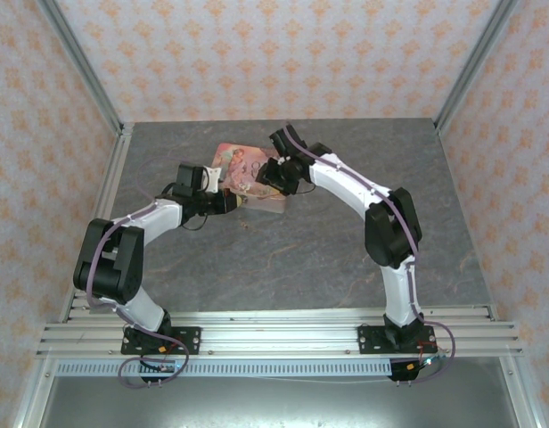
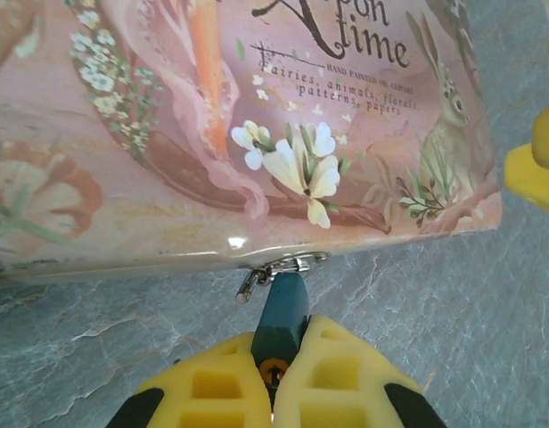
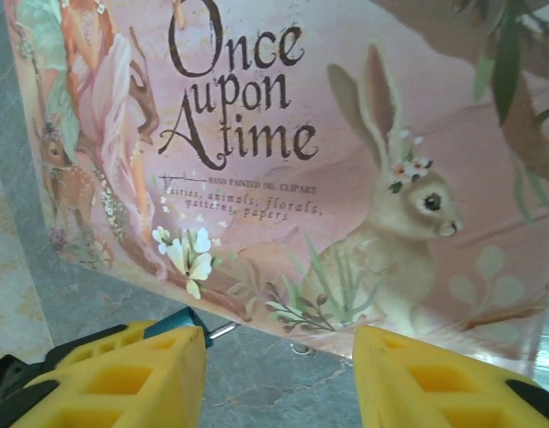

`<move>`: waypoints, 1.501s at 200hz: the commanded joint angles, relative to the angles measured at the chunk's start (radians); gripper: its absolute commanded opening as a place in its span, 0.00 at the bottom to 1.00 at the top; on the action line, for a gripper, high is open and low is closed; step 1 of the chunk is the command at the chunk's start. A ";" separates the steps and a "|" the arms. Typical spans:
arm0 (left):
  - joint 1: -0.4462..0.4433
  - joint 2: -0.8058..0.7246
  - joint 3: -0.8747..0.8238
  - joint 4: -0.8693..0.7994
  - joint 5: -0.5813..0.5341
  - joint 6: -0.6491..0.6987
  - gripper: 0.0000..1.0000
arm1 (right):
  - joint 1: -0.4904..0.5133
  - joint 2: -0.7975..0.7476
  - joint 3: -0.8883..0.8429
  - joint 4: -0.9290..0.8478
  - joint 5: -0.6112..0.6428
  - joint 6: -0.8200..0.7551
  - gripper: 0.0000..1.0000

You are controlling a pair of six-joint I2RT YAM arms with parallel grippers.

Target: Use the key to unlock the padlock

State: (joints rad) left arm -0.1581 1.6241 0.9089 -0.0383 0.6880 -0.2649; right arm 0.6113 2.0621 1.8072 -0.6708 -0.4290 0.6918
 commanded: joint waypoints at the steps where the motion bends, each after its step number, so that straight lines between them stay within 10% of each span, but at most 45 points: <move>1: -0.004 -0.027 0.053 -0.079 -0.059 -0.054 0.00 | -0.008 0.037 0.036 -0.073 0.042 -0.051 0.47; 56: -0.009 -0.023 0.074 -0.056 -0.081 -0.181 0.00 | -0.012 0.086 0.042 -0.116 0.042 -0.103 0.47; 162: -0.052 -0.052 0.104 -0.081 0.004 -0.019 0.00 | -0.013 0.129 0.052 -0.166 0.008 -0.180 0.47; 300: -0.043 -0.016 -0.098 0.125 -0.035 -0.263 0.00 | -0.026 0.132 0.008 -0.154 -0.020 -0.184 0.47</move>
State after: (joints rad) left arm -0.1944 1.6089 0.8444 0.0917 0.6437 -0.4755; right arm 0.5850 2.1292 1.8645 -0.7689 -0.4599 0.5110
